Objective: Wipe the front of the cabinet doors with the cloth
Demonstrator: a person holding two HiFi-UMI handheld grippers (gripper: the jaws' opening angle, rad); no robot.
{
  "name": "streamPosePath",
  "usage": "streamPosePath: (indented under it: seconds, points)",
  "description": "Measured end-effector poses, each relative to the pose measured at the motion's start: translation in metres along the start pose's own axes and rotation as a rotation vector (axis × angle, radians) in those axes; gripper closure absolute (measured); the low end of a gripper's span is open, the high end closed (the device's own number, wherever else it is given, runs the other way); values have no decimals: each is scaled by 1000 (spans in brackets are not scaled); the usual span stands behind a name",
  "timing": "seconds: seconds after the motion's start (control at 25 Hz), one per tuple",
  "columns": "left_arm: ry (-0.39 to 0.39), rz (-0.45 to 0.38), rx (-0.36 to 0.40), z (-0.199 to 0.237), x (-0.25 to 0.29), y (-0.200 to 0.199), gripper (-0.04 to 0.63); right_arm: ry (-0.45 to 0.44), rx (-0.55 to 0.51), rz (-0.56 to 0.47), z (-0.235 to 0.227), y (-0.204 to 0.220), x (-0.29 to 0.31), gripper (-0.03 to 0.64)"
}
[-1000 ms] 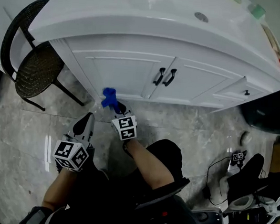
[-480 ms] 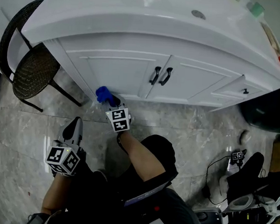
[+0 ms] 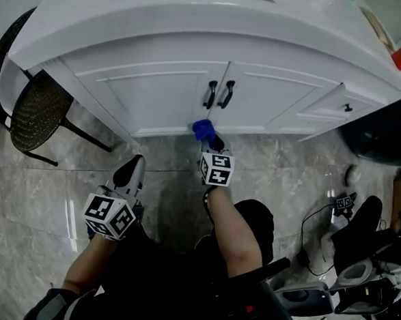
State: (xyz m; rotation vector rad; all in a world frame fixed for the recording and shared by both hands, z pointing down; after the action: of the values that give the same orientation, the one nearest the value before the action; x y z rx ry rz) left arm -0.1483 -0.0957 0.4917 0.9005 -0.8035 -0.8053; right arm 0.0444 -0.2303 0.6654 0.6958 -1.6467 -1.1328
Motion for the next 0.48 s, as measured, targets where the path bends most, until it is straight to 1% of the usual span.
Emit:
streamPosePath:
  seconds: [0.08, 0.12, 0.2, 0.28, 0.36, 0.48]
  points:
    - [9, 0, -10, 0, 4, 2, 592, 38, 31, 21, -15, 7, -7, 568]
    - [8, -2, -15, 1, 5, 2, 592, 40, 46, 33, -15, 11, -9, 568]
    - [-5, -7, -27, 9, 5, 4, 592, -3, 49, 51, 1, 16, -8, 568]
    - [-28, -12, -40, 18, 1, 5, 592, -96, -1, 52, 36, 15, -4, 568]
    - [-55, -15, -52, 26, -6, 7, 592, -207, -58, 40, 79, 13, 1, 568]
    - [-90, -13, -50, 35, -18, 9, 592, -350, -129, 45, 140, 21, 10, 568]
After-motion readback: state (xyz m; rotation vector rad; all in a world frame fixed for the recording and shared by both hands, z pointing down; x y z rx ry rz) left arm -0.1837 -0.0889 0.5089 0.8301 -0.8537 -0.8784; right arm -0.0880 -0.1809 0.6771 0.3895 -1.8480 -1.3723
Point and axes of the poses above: the fingertips, and each gripper's own axes: x forward along the fingers, z to its left, y out of its underside, the point moved 1 cm from there along -x, backward along the fingers, and after that the axes turned 4 degrees about -x, right-handed, at the moved point
